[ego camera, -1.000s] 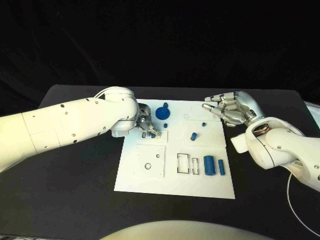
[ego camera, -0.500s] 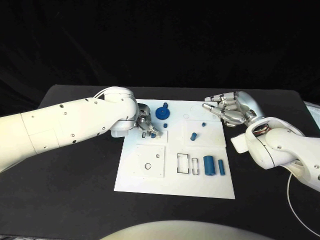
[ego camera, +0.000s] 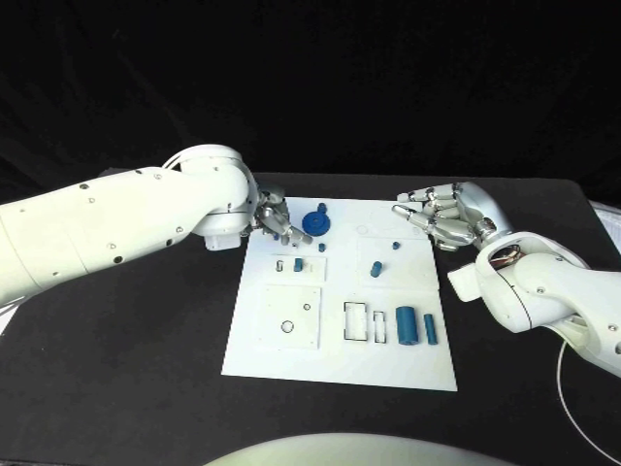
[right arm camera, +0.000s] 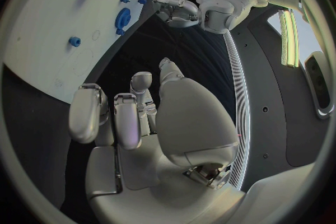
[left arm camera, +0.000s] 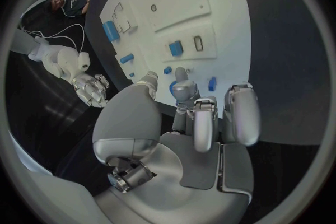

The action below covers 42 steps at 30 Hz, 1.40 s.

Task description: Assemble the parts on the task board

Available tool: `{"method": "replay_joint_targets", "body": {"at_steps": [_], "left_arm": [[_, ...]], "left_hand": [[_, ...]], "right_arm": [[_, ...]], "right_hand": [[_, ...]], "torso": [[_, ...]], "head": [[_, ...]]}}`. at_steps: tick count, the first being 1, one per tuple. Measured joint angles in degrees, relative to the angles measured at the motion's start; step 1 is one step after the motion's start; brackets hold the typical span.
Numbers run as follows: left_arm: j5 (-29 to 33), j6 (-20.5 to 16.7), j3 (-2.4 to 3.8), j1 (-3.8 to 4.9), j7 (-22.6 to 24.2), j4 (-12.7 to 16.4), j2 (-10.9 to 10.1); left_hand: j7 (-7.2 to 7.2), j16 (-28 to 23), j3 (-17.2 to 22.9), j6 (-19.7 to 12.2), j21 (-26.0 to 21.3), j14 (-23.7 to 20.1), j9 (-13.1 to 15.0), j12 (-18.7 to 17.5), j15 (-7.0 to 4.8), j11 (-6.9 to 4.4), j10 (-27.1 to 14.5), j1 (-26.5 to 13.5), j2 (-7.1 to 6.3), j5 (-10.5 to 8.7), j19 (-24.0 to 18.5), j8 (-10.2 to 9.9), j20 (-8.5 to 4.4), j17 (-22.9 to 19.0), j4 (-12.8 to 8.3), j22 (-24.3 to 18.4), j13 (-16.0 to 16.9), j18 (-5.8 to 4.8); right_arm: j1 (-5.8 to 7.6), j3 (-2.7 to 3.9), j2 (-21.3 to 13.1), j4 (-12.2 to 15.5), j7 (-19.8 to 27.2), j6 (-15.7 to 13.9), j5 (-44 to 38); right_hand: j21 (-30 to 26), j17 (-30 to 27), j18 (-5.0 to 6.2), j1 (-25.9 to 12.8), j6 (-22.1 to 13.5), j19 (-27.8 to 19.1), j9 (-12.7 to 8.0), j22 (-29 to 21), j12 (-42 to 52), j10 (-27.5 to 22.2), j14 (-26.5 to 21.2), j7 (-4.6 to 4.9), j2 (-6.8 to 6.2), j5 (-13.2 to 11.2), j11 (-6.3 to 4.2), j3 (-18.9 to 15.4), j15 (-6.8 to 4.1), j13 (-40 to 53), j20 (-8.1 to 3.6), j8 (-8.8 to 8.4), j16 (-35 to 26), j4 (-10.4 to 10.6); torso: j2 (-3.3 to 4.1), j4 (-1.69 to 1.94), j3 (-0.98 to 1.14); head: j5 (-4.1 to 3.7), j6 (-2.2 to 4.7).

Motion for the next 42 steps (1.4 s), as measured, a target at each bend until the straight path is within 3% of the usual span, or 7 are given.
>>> {"method": "replay_joint_targets", "body": {"at_steps": [4,8,12,20,25,42], "left_arm": [[0.5,0.89,0.23,2.25,-0.01,-3.11,0.3],[0.79,2.15,0.2,3.06,-0.01,-8.01,1.89],[1.03,3.23,0.07,3.38,0.03,-13.0,4.35],[1.0,4.77,-0.86,3.52,0.29,-21.19,8.32],[0.8,5.7,-1.19,3.47,0.43,-24.14,9.79],[2.49,9.66,-1.69,2.57,0.57,-26.28,11.54]], "left_hand": [[1.18,0.0,-1.04,-1.18,-1.63,-0.06,-1.78,-1.74,0.7,0.96,-1.57,3.36,0.77,0.0,-0.91,-2.31,0.49,0.0,-0.22,0.03,-1.99,-0.01],[1.71,0.0,-2.39,-2.32,-2.29,-0.11,-3.7,-2.4,1.35,1.69,-2.29,4.73,1.41,0.0,-1.42,-4.42,1.0,0.0,0.01,0.04,-2.99,-0.01],[1.73,0.0,-3.06,-1.67,-2.29,-0.11,-4.27,-2.4,1.35,1.69,-2.29,5.08,1.49,0.0,-1.42,-4.44,1.0,0.0,0.07,0.04,-2.9,-0.01],[1.52,0.0,-4.42,-1.06,-1.97,-0.11,-4.8,-1.92,1.35,1.66,-2.26,5.08,1.49,0.0,-1.2,-4.44,1.22,0.04,0.28,0.04,-2.4,0.0],[1.49,0.0,-5.25,-0.61,-1.71,-0.11,-5.08,-1.36,1.35,1.29,-1.89,5.25,1.68,0.0,-1.18,-4.44,1.19,0.04,0.19,0.03,-2.05,0.0],[1.1,0.0,-6.23,0.37,-0.87,-0.11,-5.43,-0.62,1.35,0.96,-1.12,5.38,3.01,0.0,-0.57,-4.43,1.0,0.03,0.23,0.02,-1.24,0.0]], "right_arm": [[-0.04,-0.05,0.12,-0.2,-0.04,0.05,0.03],[-0.05,-0.07,0.3,-0.26,-0.06,0.1,0.06],[-0.05,-0.08,0.5,-0.37,-0.06,0.17,0.07],[-0.07,-0.1,0.79,-0.49,-0.08,0.29,0.09],[-0.09,-0.1,0.91,-0.56,-0.09,0.38,0.1],[-0.19,-0.11,1.29,-0.73,-0.1,0.57,0.11]], "right_hand": [[0.0,0.0,0.0,-0.15,0.0,0.0,0.0,0.0,0.0,0.0,0.0,0.0,0.15,0.0,0.0,0.0,0.0,0.0,0.0,0.0,0.0,0.0],[0.0,0.0,0.0,-0.15,0.0,0.0,0.0,0.0,0.0,0.0,0.0,0.0,0.15,0.0,0.0,0.0,0.0,0.0,0.0,0.0,0.0,0.0],[0.0,-0.01,0.0,-0.15,0.0,0.0,0.0,0.0,0.0,0.0,0.0,0.0,0.15,0.0,0.0,0.0,0.0,0.0,0.0,0.0,0.0,0.0],[0.0,-0.01,0.0,-0.14,0.0,0.0,0.0,0.0,0.0,0.0,0.0,0.0,0.15,0.0,0.0,0.0,0.0,0.01,0.0,0.0,0.0,0.0],[0.0,0.02,0.0,-0.14,0.0,0.0,0.0,0.0,0.22,0.0,0.0,0.0,0.14,0.22,0.0,0.0,0.0,0.01,0.0,0.0,0.0,0.0],[0.0,0.03,0.0,-0.14,0.0,0.0,0.0,0.0,0.22,0.0,0.0,0.0,0.14,0.45,0.0,0.01,0.0,0.01,0.0,0.0,0.0,-0.01]], "torso": [[0.01,0.04,0.03],[0.02,0.1,-0.01],[0.08,0.1,-0.1],[0.21,-0.01,-0.21],[0.26,-0.08,-0.25],[0.21,-0.05,-0.15]], "head": [[0.02,0.27],[0.02,0.54],[0.24,0.74],[1.04,1.08],[1.24,1.15],[1.31,0.65]]}}
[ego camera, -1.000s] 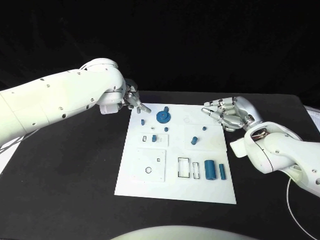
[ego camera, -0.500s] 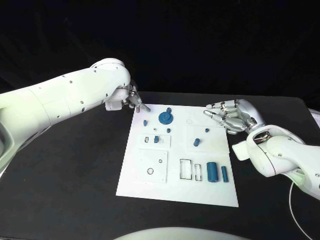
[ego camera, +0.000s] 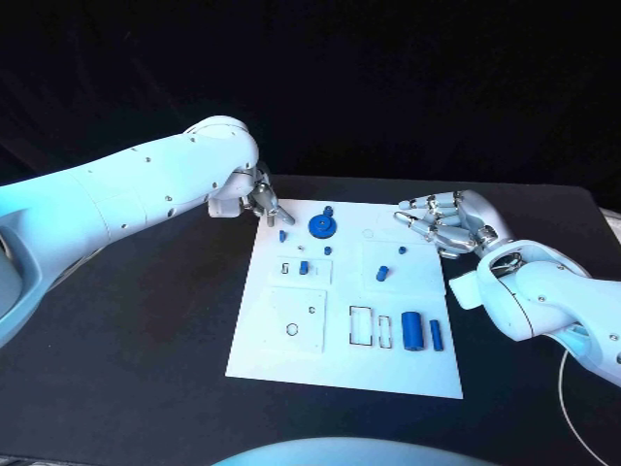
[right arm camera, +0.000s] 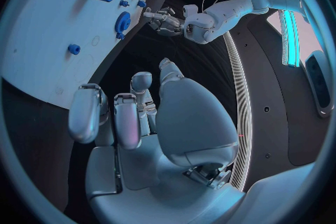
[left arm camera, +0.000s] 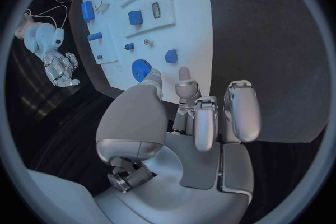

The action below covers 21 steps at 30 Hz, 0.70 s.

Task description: Assemble the parts on the task board

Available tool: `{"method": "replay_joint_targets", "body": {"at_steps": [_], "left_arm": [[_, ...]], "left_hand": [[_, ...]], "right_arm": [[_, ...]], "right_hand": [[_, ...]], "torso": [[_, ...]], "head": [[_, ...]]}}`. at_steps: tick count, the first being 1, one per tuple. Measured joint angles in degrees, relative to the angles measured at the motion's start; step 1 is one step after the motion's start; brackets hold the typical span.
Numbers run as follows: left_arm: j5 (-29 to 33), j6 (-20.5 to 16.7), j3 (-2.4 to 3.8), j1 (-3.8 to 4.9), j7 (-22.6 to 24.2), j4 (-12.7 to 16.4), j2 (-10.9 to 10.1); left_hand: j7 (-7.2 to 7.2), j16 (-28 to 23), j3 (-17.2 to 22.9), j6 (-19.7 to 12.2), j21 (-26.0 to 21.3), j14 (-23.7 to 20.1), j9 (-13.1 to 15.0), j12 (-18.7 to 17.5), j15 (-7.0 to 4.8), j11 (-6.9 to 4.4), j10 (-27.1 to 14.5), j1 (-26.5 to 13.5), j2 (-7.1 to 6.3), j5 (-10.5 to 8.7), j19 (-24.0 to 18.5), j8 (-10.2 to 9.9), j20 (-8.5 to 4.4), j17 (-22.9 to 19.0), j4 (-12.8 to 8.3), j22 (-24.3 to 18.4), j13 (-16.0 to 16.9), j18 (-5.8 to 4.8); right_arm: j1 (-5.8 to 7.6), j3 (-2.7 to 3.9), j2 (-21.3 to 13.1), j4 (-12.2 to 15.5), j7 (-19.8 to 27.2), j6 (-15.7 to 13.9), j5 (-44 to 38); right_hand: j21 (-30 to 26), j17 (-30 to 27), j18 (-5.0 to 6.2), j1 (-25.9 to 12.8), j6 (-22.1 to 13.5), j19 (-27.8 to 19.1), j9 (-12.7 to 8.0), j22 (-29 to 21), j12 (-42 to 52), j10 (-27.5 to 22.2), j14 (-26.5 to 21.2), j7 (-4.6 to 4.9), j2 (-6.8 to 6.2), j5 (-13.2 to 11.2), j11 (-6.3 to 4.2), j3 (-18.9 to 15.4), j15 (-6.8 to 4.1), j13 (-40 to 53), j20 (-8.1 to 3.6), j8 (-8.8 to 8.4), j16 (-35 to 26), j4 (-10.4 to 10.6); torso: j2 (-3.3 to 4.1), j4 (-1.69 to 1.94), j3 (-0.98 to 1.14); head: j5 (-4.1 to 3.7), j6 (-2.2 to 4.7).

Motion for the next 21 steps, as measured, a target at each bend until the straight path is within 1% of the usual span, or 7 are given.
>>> {"method": "replay_joint_targets", "body": {"at_steps": [3,4,7,15,16,21], "left_arm": [[0.49,0.49,-0.13,-0.24,0.0,-0.23,0.24],[0.62,0.62,-0.17,-0.32,0.0,-0.28,0.32],[1.0,1.01,-0.26,-0.54,0.01,-0.43,0.56],[1.78,1.89,-0.39,-0.85,0.01,-0.58,0.9],[1.84,1.98,-0.4,-0.87,0.01,-0.58,0.91],[2.12,2.35,-0.41,-0.9,0.01,-0.6,0.95]], "left_hand": [[-0.03,0.0,-0.09,0.03,0.0,0.0,-0.05,0.0,0.0,0.0,0.0,0.0,0.0,0.0,0.0,0.0,0.0,0.0,0.09,0.0,0.0,0.0],[-0.19,0.0,-0.18,0.19,0.0,0.0,-0.09,0.0,0.0,0.0,0.0,0.24,0.24,0.0,0.0,0.0,0.0,0.0,-0.01,0.0,0.0,0.0],[-0.21,0.0,-0.24,0.21,0.0,0.0,-0.16,0.24,0.0,0.0,0.0,0.37,0.37,0.0,0.2,0.0,-0.21,-0.01,-0.07,0.0,-0.01,0.0],[-0.22,0.0,-0.4,0.22,0.0,0.0,-0.36,0.24,0.0,-0.2,0.2,1.07,1.07,0.0,0.2,0.0,-0.21,-0.01,-0.23,-0.01,-0.01,0.0],[-0.33,0.0,-0.4,0.32,0.0,0.0,-0.38,0.24,0.0,-0.2,0.2,1.43,1.43,0.0,0.2,0.0,-0.21,-0.01,-0.23,-0.01,-0.01,0.0],[-0.21,0.0,-0.4,0.62,0.0,0.0,-0.57,0.24,0.0,-0.2,0.2,2.35,2.34,0.0,0.2,0.0,-0.21,-0.01,-0.23,-0.01,-0.01,0.0]], "right_arm": [[-0.01,0.0,0.06,-0.02,0.0,0.01,0.0],[-0.02,0.0,0.07,-0.03,0.0,0.02,0.0],[-0.02,0.0,0.11,-0.05,0.0,0.03,0.0],[-0.02,0.0,0.17,-0.06,-0.01,0.06,0.01],[-0.03,0.0,0.18,-0.06,-0.01,0.06,0.01],[-0.03,0.0,0.18,-0.06,-0.01,0.07,0.02]], "right_hand": [[0.0,0.0,0.0,0.0,0.0,0.0,0.0,0.0,0.0,0.0,0.0,0.0,0.0,0.0,0.0,0.0,0.0,0.0,0.0,0.0,0.0,0.0],[0.0,0.0,0.0,0.0,0.0,0.0,0.0,0.0,0.0,0.0,0.0,0.0,0.0,0.0,0.0,0.0,0.0,0.0,0.0,0.0,0.0,0.0],[0.0,0.0,0.0,0.0,0.0,0.0,0.0,0.0,0.0,0.0,0.0,0.0,0.0,0.0,0.0,0.0,0.0,0.0,0.0,0.0,0.0,0.0],[0.0,-0.01,0.0,0.0,0.0,0.0,0.0,0.0,0.0,0.0,0.0,0.0,0.0,0.0,0.0,0.0,0.0,0.0,0.0,0.0,0.0,0.0],[0.0,-0.01,0.0,0.0,0.0,0.0,0.0,0.0,0.0,0.0,0.0,0.0,0.0,0.0,0.0,0.0,0.0,0.0,0.0,0.0,0.0,0.0],[0.0,-0.01,0.0,0.0,0.0,0.0,0.0,0.0,0.0,0.0,0.0,0.0,0.0,0.0,0.0,0.0,0.0,0.0,0.0,0.0,0.0,0.0]], "torso": [[-0.01,-0.02,0.01],[-0.01,-0.03,0.01],[-0.02,-0.02,0.01],[-0.03,0.01,0.03],[-0.03,0.01,0.04],[-0.05,0.02,0.04]], "head": [[0.02,-0.04],[0.02,-0.04],[0.01,-0.09],[-0.12,-0.25],[-0.14,-0.26],[-0.18,-0.35]]}}
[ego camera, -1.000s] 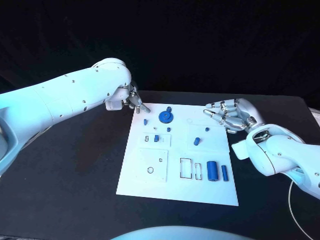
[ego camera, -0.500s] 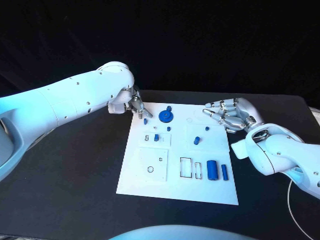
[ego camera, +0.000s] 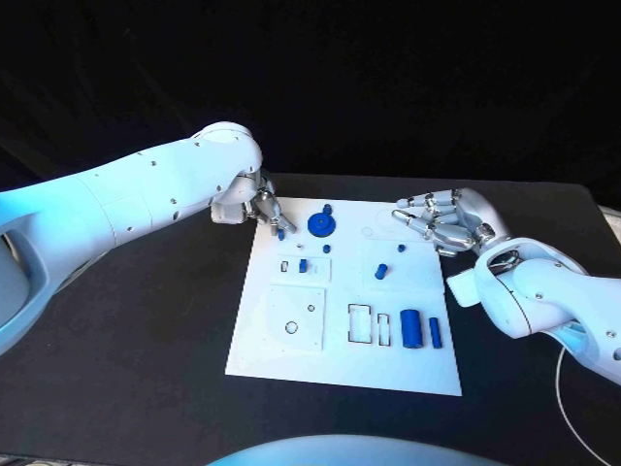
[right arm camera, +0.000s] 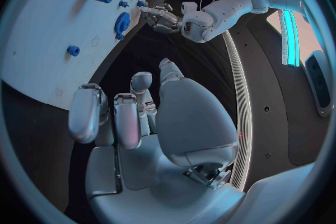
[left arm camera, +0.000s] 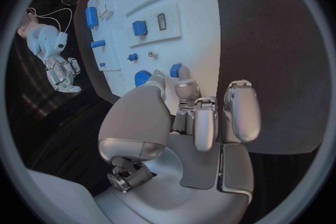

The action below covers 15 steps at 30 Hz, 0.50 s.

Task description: Assemble the parts on the task board

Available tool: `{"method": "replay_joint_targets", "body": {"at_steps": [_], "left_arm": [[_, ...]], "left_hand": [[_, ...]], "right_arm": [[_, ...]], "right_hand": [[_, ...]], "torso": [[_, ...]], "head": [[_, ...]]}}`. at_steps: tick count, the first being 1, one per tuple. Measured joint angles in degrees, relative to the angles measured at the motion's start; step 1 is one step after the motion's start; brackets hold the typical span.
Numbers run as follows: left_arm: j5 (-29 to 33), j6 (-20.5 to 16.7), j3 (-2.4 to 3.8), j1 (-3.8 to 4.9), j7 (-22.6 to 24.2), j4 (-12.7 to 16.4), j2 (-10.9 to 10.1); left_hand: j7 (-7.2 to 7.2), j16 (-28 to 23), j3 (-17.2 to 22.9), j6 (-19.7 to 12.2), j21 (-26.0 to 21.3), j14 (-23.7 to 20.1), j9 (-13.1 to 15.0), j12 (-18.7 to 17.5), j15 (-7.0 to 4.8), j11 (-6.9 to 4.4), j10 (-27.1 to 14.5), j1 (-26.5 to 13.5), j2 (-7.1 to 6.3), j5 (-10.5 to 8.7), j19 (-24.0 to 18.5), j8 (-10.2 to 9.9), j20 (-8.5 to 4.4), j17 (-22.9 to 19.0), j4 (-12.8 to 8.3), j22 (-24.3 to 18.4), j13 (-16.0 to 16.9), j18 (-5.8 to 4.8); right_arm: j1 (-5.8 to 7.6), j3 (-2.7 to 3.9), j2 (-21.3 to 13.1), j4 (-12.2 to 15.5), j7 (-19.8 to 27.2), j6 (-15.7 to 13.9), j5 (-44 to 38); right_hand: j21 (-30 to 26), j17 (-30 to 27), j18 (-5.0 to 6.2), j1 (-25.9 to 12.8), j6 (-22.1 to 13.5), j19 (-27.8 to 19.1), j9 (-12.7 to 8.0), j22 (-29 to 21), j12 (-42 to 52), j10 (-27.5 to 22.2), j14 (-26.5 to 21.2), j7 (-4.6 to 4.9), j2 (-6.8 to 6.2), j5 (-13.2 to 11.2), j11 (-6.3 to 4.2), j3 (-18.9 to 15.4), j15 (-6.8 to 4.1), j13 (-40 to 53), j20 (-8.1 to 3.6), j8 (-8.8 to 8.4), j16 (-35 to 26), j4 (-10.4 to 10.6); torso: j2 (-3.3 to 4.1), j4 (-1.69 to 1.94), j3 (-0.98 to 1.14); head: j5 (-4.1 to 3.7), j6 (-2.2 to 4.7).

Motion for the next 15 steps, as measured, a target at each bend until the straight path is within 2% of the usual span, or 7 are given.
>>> {"method": "replay_joint_targets", "body": {"at_steps": [9,15], "left_arm": [[0.36,0.11,-0.01,-0.06,0.0,0.0,0.09],[0.52,0.03,-0.01,-0.08,-0.01,-0.04,0.18]], "left_hand": [[0.0,0.0,0.36,0.0,0.0,0.0,-0.21,0.0,0.0,0.0,0.0,1.9,1.25,0.0,0.0,0.0,0.0,-0.01,-0.35,0.0,0.0,0.0],[0.0,0.0,1.71,0.0,0.0,0.0,-0.44,0.0,0.0,0.0,0.0,4.99,2.89,0.0,0.21,0.0,-0.2,-0.01,-1.7,0.0,-0.22,0.0]], "right_arm": [[0.0,0.0,0.04,0.0,-0.01,0.02,0.01],[0.0,0.0,0.05,0.0,-0.01,0.04,0.01]], "right_hand": [[0.0,-0.01,0.0,0.0,0.0,0.0,0.0,0.0,0.0,0.0,0.0,0.0,0.0,0.0,0.0,0.0,0.0,0.0,0.0,0.0,0.0,0.0],[0.0,-0.01,0.0,0.0,0.0,0.0,0.0,0.0,0.0,0.0,0.0,0.0,0.0,0.0,0.0,0.0,0.0,0.0,0.0,0.0,0.0,0.0]], "torso": [[-0.01,0.02,0.0],[0.01,0.01,-0.02]], "head": [[-0.04,-0.1],[-0.04,-0.2]]}}
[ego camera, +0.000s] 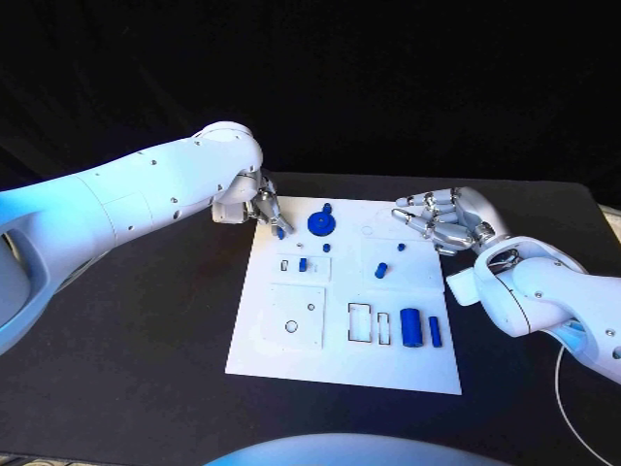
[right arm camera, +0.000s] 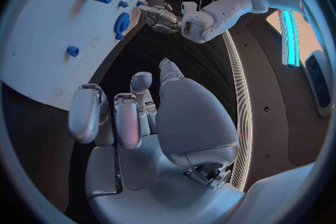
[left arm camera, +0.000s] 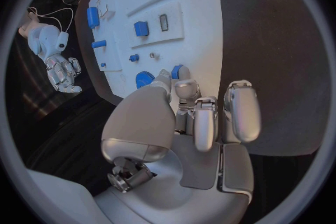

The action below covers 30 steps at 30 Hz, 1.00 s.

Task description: Assemble the parts on the task board

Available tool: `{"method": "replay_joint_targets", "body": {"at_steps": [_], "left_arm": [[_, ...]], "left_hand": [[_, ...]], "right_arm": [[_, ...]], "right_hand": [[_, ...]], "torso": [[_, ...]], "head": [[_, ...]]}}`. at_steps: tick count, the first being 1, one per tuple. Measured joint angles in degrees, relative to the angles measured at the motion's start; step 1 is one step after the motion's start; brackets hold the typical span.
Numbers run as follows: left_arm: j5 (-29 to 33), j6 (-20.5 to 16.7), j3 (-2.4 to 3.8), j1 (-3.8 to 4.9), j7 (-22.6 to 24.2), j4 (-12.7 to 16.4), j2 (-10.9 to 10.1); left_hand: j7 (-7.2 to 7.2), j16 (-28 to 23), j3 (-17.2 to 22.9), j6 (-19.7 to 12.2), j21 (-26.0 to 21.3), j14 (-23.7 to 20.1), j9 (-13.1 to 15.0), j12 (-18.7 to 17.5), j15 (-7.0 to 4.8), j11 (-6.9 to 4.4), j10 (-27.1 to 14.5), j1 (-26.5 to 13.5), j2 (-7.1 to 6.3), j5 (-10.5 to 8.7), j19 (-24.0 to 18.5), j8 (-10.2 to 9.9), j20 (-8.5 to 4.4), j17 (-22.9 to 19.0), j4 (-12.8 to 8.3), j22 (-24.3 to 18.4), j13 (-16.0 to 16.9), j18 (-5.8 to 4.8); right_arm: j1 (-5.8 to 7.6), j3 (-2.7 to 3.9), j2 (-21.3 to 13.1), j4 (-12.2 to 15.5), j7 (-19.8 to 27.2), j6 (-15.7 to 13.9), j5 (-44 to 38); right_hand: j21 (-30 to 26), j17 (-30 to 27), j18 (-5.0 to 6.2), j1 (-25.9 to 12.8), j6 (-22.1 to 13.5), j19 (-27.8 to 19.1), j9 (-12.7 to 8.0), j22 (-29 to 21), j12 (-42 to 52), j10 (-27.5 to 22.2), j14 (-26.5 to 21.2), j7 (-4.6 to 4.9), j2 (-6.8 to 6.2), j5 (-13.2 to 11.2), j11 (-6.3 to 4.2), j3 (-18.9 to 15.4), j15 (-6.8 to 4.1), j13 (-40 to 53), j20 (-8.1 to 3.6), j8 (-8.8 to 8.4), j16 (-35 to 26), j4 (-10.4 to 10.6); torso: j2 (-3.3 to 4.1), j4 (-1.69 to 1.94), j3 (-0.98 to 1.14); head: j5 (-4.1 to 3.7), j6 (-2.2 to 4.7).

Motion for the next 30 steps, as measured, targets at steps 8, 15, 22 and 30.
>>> {"method": "replay_joint_targets", "body": {"at_steps": [8,15,22,30], "left_arm": [[0.24,0.0,0.0,0.0,-0.02,-0.22,0.2],[0.49,0.01,0.02,0.09,-0.02,-0.31,0.28],[1.22,-0.55,-0.11,-0.07,0.0,0.56,-0.43],[3.18,-2.99,-0.13,-0.12,0.11,5.18,-3.4]], "left_hand": [[-0.32,0.0,3.26,-0.35,0.0,0.01,-0.43,0.0,-0.41,-0.2,0.2,4.87,0.5,-0.05,0.0,-0.01,0.0,0.0,-2.45,0.0,-0.24,-0.01],[-0.39,0.0,7.74,-1.05,0.0,0.0,-1.14,-0.5,-0.42,-0.31,-0.12,8.54,0.31,-0.28,0.21,-0.71,-0.21,-0.01,-4.08,0.0,-0.68,0.0],[-0.05,0.0,17.05,-1.35,0.0,0.01,-1.18,-1.15,-0.42,-0.06,0.09,7.58,-3.61,0.13,0.2,0.11,-0.2,-0.01,0.09,0.0,-1.38,0.0],[-0.04,0.0,25.73,-1.34,0.0,0.01,-0.24,-1.15,-0.42,-0.13,0.74,3.26,-8.22,1.68,0.41,2.04,0.0,-0.01,-1.08,-0.01,-1.58,-0.01]], "right_arm": [[0.0,0.0,0.0,0.0,0.0,0.03,0.0],[0.0,0.0,-0.02,0.01,-0.01,0.05,0.0],[-0.01,0.0,-0.06,0.02,-0.01,0.11,0.0],[-0.01,-0.01,-0.11,0.02,-0.01,0.23,0.01]], "right_hand": [[0.0,0.0,0.0,0.0,0.0,0.0,0.0,0.0,0.0,0.0,0.0,0.0,0.0,0.32,0.0,-0.16,0.0,0.0,0.0,0.0,0.0,-0.16],[0.0,-0.01,0.0,0.0,0.0,0.0,0.0,0.0,0.0,0.0,0.0,0.0,0.0,0.32,0.0,-0.16,0.0,0.0,0.0,0.0,0.0,-0.16],[0.0,-0.01,0.0,0.0,0.0,0.0,0.0,0.0,0.0,0.0,0.0,0.0,0.0,0.32,0.0,-0.16,0.0,0.0,0.0,0.0,0.0,-0.16],[0.0,-0.01,0.0,0.0,0.0,0.0,0.0,0.0,0.0,0.0,0.0,0.0,0.0,0.32,0.0,-0.16,0.0,0.0,0.0,0.0,0.0,-0.16]], "torso": [[0.01,0.01,-0.01],[0.01,0.0,-0.01],[-0.03,0.03,0.02],[-0.08,0.07,0.04]], "head": [[-0.08,-0.23],[-0.15,-0.44],[-0.16,-0.52],[-0.08,-0.47]]}}
